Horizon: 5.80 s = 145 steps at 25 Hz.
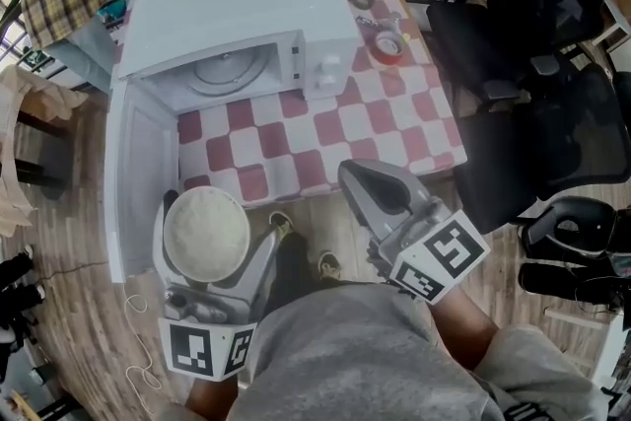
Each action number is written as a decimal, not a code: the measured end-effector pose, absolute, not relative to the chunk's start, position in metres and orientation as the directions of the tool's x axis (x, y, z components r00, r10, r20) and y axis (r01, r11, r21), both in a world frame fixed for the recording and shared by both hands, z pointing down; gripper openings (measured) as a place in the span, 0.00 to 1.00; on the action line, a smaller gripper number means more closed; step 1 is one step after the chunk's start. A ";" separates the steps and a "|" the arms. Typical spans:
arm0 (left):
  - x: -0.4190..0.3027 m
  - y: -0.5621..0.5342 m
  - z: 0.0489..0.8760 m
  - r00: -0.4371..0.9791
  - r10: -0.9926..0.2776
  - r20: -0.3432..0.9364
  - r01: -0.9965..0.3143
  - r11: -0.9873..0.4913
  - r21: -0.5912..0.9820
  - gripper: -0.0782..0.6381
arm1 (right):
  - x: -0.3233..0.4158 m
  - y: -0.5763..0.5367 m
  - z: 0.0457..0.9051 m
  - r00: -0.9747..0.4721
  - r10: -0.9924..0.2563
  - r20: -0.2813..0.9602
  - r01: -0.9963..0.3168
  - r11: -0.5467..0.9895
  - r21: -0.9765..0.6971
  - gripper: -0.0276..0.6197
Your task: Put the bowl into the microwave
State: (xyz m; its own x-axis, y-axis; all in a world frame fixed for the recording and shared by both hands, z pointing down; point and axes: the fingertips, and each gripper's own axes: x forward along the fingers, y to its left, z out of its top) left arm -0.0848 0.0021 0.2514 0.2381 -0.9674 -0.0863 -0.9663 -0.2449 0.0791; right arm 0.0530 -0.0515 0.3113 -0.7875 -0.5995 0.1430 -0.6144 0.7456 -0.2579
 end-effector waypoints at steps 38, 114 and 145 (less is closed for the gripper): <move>-0.159 -0.120 0.263 0.314 -0.946 -0.079 -0.937 -0.322 0.137 0.86 | -0.030 -0.164 0.313 -0.741 -0.639 0.205 -0.672 0.702 -0.237 0.04; -0.207 -0.240 0.424 0.186 -0.970 0.157 -0.981 -0.173 0.091 0.86 | -0.085 -0.194 0.404 -0.751 -0.585 0.307 -0.660 0.687 -0.304 0.04; -0.211 -0.305 0.495 0.142 -0.949 0.283 -0.989 -0.148 -0.002 0.86 | -0.112 -0.218 0.448 -0.751 -0.554 0.359 -0.659 0.663 -0.355 0.04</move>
